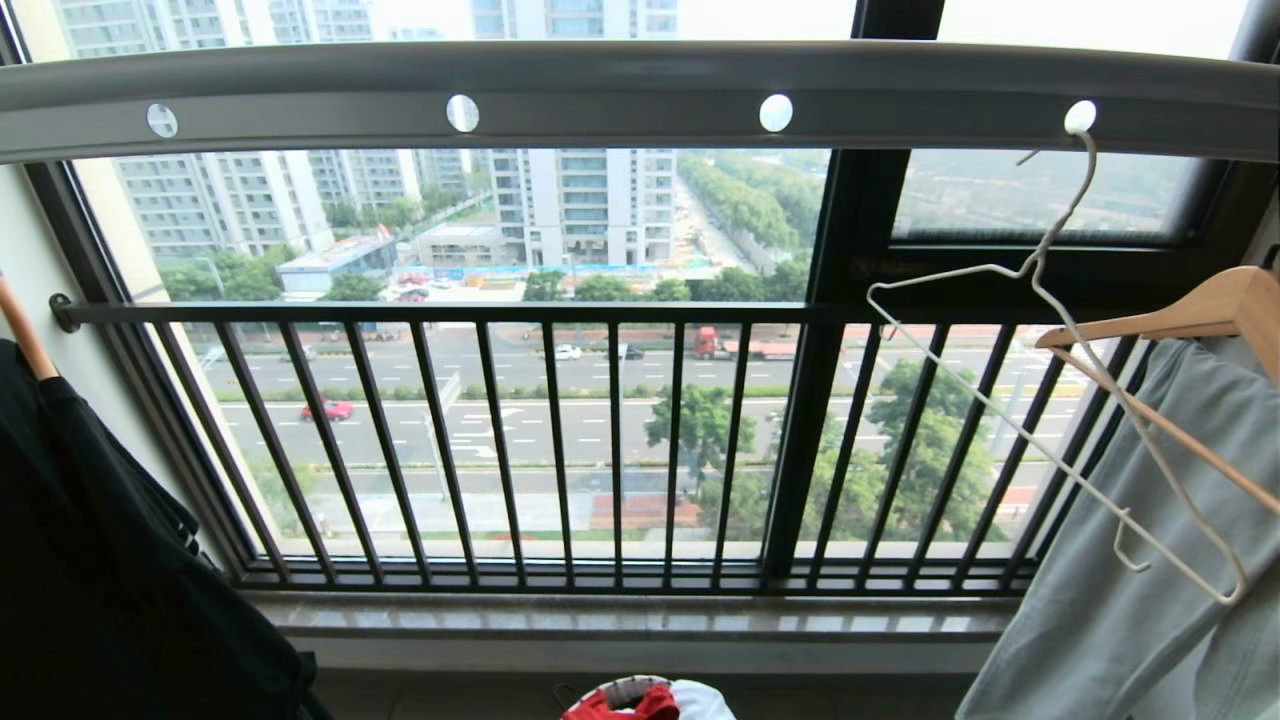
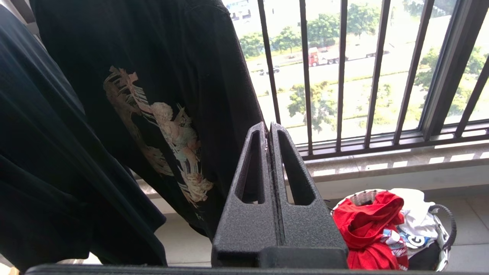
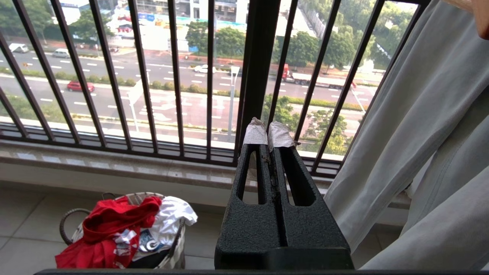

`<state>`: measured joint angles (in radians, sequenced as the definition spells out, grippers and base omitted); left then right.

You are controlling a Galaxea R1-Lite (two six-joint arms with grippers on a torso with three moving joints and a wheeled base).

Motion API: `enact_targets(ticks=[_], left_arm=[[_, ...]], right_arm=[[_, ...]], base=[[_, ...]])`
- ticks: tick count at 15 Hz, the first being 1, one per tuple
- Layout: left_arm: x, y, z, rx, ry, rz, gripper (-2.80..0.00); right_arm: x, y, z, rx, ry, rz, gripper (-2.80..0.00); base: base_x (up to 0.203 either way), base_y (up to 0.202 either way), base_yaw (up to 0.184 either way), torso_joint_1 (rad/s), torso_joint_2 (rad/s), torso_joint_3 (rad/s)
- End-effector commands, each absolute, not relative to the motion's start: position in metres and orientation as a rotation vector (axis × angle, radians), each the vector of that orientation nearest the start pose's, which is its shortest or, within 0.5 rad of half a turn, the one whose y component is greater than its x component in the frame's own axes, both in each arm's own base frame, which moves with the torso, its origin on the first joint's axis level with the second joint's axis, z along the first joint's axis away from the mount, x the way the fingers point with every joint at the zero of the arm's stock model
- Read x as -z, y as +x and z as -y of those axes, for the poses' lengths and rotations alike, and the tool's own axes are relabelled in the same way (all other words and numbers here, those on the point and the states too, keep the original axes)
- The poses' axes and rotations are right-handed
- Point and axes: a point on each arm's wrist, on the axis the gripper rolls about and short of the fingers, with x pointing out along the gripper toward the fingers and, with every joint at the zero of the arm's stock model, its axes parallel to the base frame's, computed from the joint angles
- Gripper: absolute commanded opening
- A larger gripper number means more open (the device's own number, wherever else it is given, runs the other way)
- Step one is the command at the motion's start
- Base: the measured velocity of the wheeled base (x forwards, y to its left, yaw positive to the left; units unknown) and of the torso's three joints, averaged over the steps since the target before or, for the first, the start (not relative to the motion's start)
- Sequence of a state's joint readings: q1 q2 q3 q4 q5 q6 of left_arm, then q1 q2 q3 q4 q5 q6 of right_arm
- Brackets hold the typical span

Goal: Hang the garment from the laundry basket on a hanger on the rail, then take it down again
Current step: Pick up the clothes rack on the clothesline

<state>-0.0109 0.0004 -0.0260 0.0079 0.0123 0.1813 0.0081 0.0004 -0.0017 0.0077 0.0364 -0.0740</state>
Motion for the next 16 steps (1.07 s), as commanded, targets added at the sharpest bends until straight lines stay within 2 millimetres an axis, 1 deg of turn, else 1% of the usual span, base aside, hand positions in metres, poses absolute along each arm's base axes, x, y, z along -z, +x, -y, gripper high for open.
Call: enact_targets(ticks=[1, 10, 11, 12, 14, 16], left_arm=[[-0.082, -0.025, -0.001, -0.003, 0.182, 0.017, -2.80], [-0.082, -0.025, -0.001, -0.003, 0.182, 0.018, -2.80], [-0.082, -0.025, -0.001, -0.004, 0.182, 0.018, -2.80], [-0.082, -0.025, -0.001, -0.003, 0.182, 0.016, -2.80], [-0.082, -0.025, -0.001, -0.004, 0.182, 0.018, -2.80], [-0.082, -0.025, -0.001, -0.003, 0.182, 0.017, -2.80]], right_arm=[[-0.075, -0.023, -0.001, -0.046, -0.075, -0.006, -2.80], [-0.075, -0.023, -0.001, -0.037, -0.059, -0.008, -2.80], [-0.078, -0.024, 0.000, -0.030, -0.060, 0.003, -2.80], [-0.087, -0.026, 0.000, -0.027, -0.060, 0.029, -2.80], [-0.111, -0.032, 0.000, -0.025, -0.059, 0.063, -2.80], [-0.135, -0.036, 0.000, -0.032, -0.060, 0.041, -2.80]], base=[[0.000, 0.000, 0.000, 0.000, 0.00, 0.000], [0.000, 0.000, 0.000, 0.000, 0.00, 0.000], [0.000, 0.000, 0.000, 0.000, 0.00, 0.000], [0.000, 0.000, 0.000, 0.000, 0.00, 0.000], [0.000, 0.000, 0.000, 0.000, 0.00, 0.000], [0.000, 0.000, 0.000, 0.000, 0.00, 0.000]])
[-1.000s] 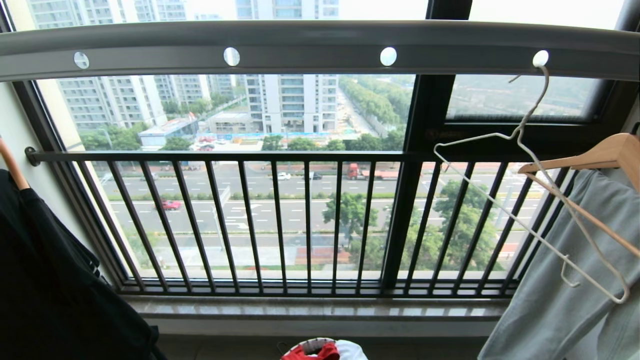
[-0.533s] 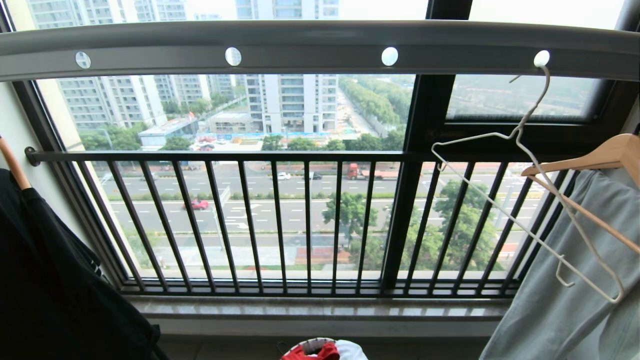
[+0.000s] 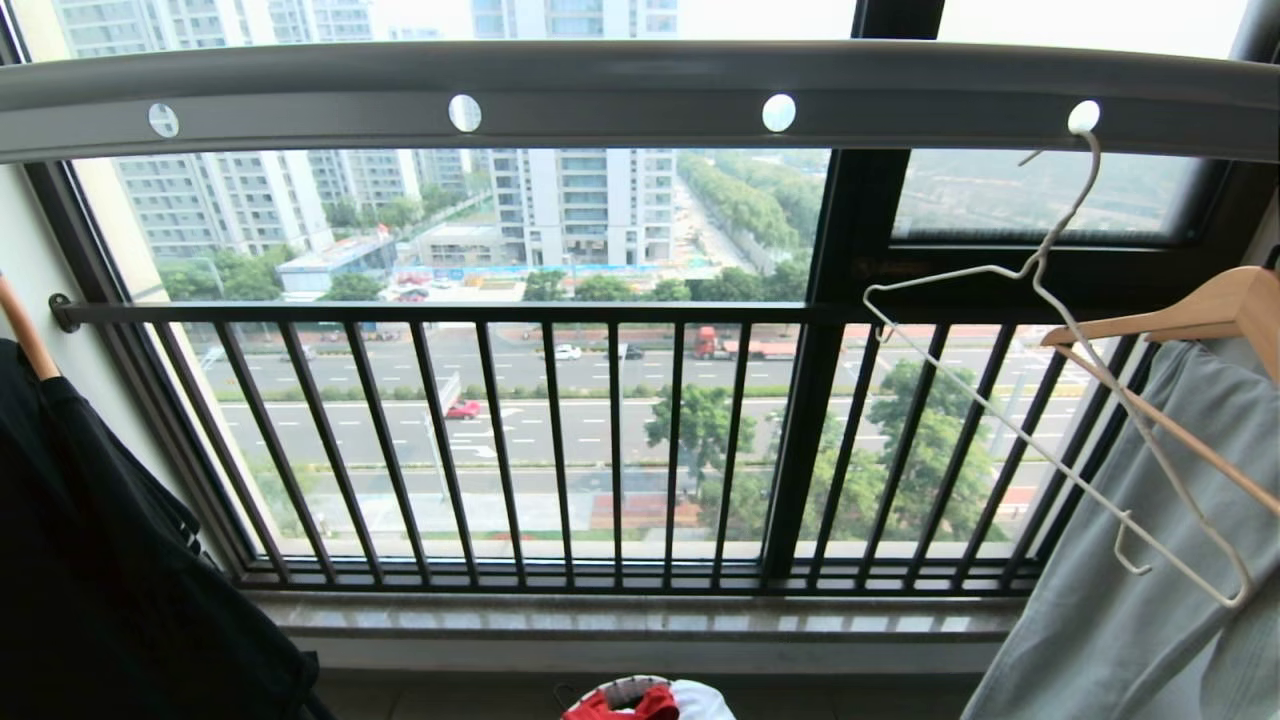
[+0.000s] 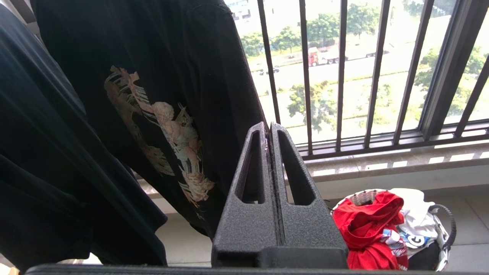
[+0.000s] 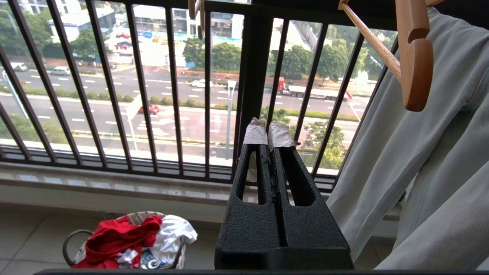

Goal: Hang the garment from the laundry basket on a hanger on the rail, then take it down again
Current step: Pick up the clothes rack on the clothesline

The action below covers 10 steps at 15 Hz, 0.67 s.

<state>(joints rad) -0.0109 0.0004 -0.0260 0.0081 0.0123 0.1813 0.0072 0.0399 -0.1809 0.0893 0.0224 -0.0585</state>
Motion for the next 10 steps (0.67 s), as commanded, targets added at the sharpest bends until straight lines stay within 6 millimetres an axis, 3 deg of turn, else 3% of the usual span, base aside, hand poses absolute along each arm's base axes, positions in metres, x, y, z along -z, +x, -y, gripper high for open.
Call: enact_targets(ticks=[1, 5, 10], left_arm=[[-0.082, -0.025, -0.001, -0.004, 0.182, 0.019, -2.80], [-0.082, -0.025, -0.001, -0.003, 0.182, 0.018, -2.80], [-0.082, -0.025, -0.001, -0.003, 0.182, 0.018, -2.80]], right_arm=[[-0.147, -0.037, 0.000, -0.038, -0.060, 0.018, -2.80], [-0.208, -0.031, -0.001, -0.076, -0.080, -0.038, -2.80], [-0.269, 0.003, -0.004, -0.193, -0.174, -0.156, -2.80]], base=[[0.000, 0.000, 0.000, 0.000, 0.00, 0.000], [0.000, 0.000, 0.000, 0.000, 0.00, 0.000], [0.000, 0.000, 0.000, 0.000, 0.00, 0.000]])
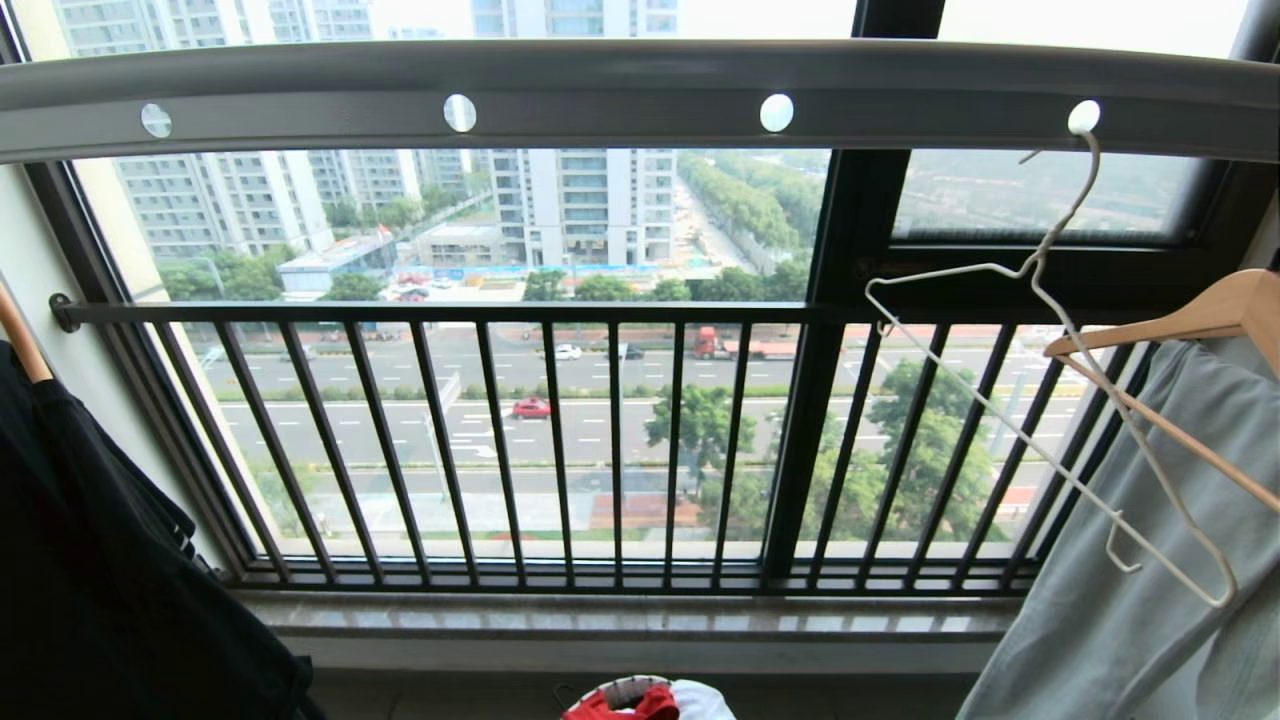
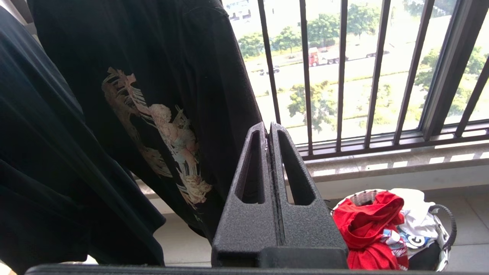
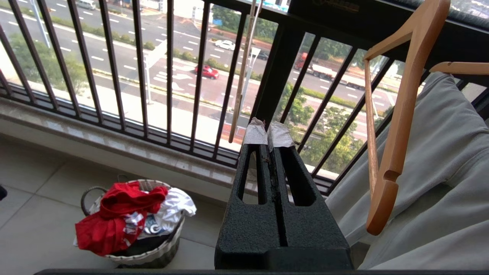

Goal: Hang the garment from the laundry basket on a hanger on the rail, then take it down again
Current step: Pick up the clothes rack on the clothesline

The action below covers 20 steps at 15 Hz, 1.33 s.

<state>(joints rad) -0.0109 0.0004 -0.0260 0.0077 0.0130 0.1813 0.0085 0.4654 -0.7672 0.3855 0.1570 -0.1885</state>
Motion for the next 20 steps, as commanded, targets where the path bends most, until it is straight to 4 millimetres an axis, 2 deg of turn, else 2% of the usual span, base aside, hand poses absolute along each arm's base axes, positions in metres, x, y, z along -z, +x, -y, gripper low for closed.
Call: enact_targets(ticks=[1, 4, 6, 7, 12, 17, 20], left_arm=[[-0.082, -0.025, -0.001, -0.003, 0.182, 0.018, -2.80], [-0.082, -0.025, -0.001, -0.003, 0.182, 0.017, -2.80], [-0.082, -0.025, -0.001, -0.003, 0.182, 0.018, -2.80], [-0.082, -0.025, -0.001, -0.005, 0.182, 0.018, -2.80], [-0.082, -0.025, -0.001, -0.004, 0.182, 0.016, -2.80], [-0.082, -0.025, -0.001, -0.004, 0.182, 0.018, -2.80], [-0.082, -0.025, -0.001, -0.003, 0.182, 0.018, -2.80]], right_arm=[[-0.279, 0.012, -0.004, -0.208, -0.160, -0.187, -2.80], [-0.310, 0.035, -0.005, -0.242, -0.139, -0.241, -2.80], [-0.324, 0.051, -0.007, -0.303, -0.123, -0.347, -2.80], [-0.329, 0.059, -0.008, -0.326, -0.119, -0.385, 0.00], [-0.345, 0.107, -0.014, -0.395, -0.112, -0.524, 0.00], [-0.333, 0.159, -0.022, -0.422, -0.109, -0.621, 0.00], [-0.326, 0.182, -0.025, -0.422, -0.106, -0.640, 0.00]], base=[[0.000, 0.000, 0.000, 0.000, 0.00, 0.000], [0.000, 0.000, 0.000, 0.000, 0.00, 0.000], [0.000, 0.000, 0.000, 0.000, 0.00, 0.000], [0.000, 0.000, 0.000, 0.000, 0.00, 0.000], [0.000, 0.000, 0.000, 0.000, 0.00, 0.000], [0.000, 0.000, 0.000, 0.000, 0.00, 0.000], [0.000, 0.000, 0.000, 0.000, 0.00, 0.000]])
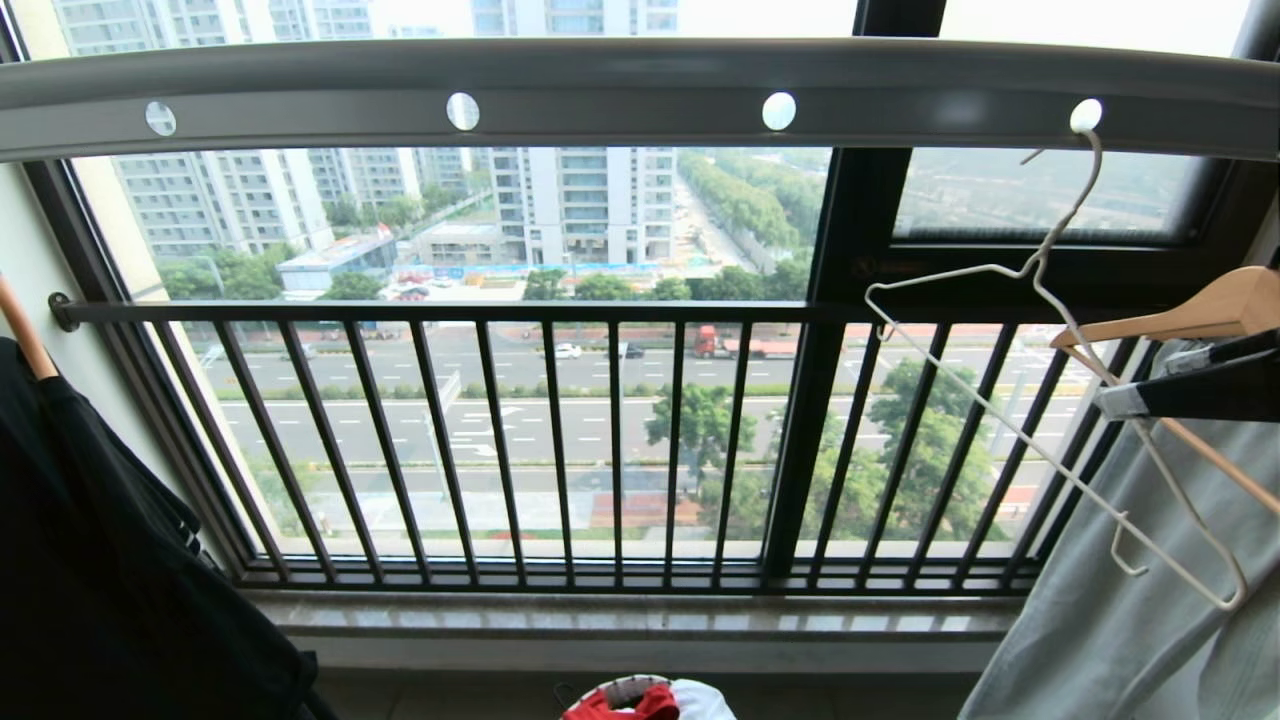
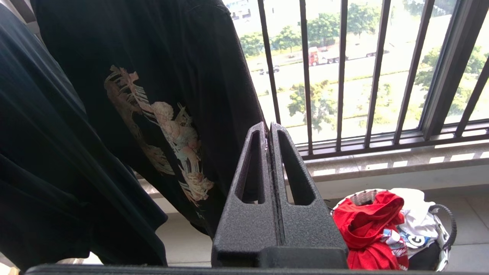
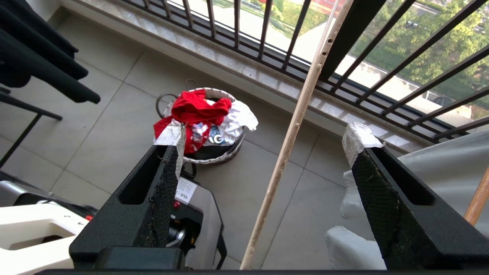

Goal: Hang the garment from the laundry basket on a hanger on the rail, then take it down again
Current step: Pick up the clothes rack on the clothesline

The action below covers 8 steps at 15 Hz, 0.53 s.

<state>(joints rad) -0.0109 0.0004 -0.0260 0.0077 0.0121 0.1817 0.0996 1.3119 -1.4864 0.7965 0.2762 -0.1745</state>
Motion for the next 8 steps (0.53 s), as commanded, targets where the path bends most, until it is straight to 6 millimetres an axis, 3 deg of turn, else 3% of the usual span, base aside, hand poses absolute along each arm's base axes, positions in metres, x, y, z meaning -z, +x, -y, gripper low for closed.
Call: enact_targets(ticks=[1, 8], left_arm=[[-0.082, -0.025, -0.001, -0.004, 0.182, 0.017, -2.80], [-0.082, -0.025, -0.001, -0.005, 0.182, 0.017, -2.80]], right_arm=[[-0.323, 0.191, -0.025, -0.419, -0.105, -0.640, 0.00], [-0.304, 0.226, -0.026, -0.389, -0.055, -0.678, 0.00]], base=[[0.000, 0.000, 0.000, 0.000, 0.00, 0.000], [0.000, 0.000, 0.000, 0.000, 0.00, 0.000]])
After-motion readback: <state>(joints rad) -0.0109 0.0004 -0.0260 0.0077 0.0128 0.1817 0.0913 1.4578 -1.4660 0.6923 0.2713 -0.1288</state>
